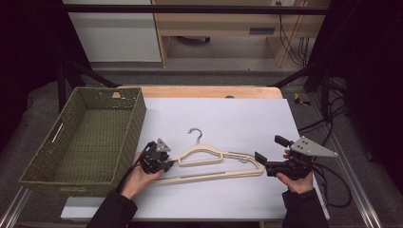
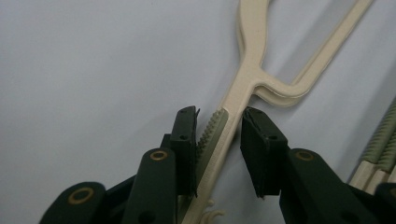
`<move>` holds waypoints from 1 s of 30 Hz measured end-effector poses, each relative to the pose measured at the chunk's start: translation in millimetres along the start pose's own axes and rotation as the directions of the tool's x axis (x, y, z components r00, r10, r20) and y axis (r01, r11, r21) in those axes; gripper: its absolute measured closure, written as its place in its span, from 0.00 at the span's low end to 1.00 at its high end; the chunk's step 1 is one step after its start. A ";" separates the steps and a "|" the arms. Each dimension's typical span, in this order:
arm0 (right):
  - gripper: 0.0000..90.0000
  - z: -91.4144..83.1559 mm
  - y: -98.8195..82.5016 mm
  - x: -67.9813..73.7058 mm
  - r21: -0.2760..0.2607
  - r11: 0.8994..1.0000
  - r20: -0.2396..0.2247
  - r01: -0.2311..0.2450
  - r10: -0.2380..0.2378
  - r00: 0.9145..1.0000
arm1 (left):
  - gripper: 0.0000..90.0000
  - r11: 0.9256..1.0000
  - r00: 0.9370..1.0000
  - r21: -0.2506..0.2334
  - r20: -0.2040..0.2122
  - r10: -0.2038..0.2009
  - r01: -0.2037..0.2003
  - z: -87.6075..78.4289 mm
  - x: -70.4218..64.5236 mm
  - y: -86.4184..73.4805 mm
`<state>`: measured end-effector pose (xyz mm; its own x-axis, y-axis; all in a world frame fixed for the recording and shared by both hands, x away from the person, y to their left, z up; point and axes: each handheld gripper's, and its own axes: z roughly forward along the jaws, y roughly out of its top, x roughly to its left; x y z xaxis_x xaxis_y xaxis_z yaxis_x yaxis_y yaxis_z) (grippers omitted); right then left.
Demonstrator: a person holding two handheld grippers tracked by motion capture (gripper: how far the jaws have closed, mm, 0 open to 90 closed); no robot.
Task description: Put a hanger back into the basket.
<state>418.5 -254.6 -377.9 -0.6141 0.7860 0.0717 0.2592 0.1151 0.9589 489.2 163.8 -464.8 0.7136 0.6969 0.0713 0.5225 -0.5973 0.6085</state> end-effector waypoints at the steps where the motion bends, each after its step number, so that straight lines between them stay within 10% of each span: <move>1: 0.05 -0.1 0.0 0.2 0.002 1.000 -0.001 -0.003 0.003 1.000 | 0.74 1.000 1.000 0.003 -0.002 0.008 -0.008 -0.4 0.0 0.1; 30: 0.06 0.7 -0.3 0.9 0.009 1.000 -0.011 0.001 0.000 1.000 | 0.88 0.998 0.998 0.007 0.003 0.061 -0.061 -15.3 -7.4 2.8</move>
<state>418.4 -253.6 -378.3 -0.6226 0.7790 0.0743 0.2657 0.1211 0.9564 478.3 163.1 -451.5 0.7459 0.6576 0.1060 0.4811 -0.6419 0.5971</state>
